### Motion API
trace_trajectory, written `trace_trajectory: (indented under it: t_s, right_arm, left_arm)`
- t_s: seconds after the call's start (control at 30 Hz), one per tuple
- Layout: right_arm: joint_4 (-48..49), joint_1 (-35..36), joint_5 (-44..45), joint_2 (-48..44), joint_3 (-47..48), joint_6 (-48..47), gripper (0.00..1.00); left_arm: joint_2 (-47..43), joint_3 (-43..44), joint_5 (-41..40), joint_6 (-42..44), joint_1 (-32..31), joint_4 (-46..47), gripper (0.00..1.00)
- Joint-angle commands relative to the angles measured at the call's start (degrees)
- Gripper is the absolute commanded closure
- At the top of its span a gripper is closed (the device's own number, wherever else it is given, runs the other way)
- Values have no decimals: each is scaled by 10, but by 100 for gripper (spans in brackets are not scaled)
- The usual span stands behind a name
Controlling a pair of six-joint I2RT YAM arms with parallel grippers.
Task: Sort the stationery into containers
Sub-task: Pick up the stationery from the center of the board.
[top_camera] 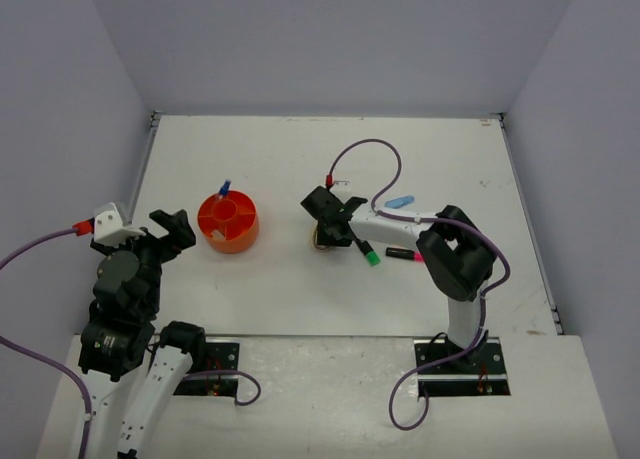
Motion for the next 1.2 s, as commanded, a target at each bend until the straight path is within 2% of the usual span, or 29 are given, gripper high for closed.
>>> trace_trajectory:
  t_s: [0.0, 0.23, 0.3, 0.43, 0.5, 0.57, 0.63, 0.73, 0.87, 0.97, 1.1, 1.17]
  right_arm:
    - [-6, 3, 34, -29, -5, 20, 59]
    - [9, 3, 26, 10, 1, 22, 60]
    - [14, 3, 21, 18, 3, 18, 63]
    - [19, 3, 15, 15, 5, 17, 79]
    - [25, 2, 12, 9, 1, 10, 84]
    - [36, 4, 4, -4, -7, -5, 97]
    - [63, 7, -6, -27, -22, -38, 100]
    - [127, 21, -19, -91, -64, -102, 100]
    - [218, 81, -16, -212, -150, -218, 100]
    - [211, 113, 25, -277, -154, -262, 100]
    - [190, 119, 21, -311, -145, -267, 100]
    - [192, 125, 21, -325, -147, -266, 100]
  left_arm:
    - [9, -5, 4, 10, 6, 18, 0]
    - [11, -6, 6, 10, 6, 18, 0]
    - [12, -5, 7, 11, 6, 19, 0]
    - [14, -5, 7, 11, 6, 19, 0]
    - [16, -5, 9, 12, 5, 19, 0]
    - [19, -5, 17, 14, 6, 21, 0]
    - [32, -4, 56, 26, 6, 31, 0]
    - [78, 13, 172, 39, 6, 44, 0]
    - [202, 47, 411, 22, 5, 61, 0]
    - [266, 55, 502, 4, -7, 77, 0]
    - [272, 54, 459, -34, -78, 111, 1]
    - [273, 55, 441, -45, -133, 125, 3]
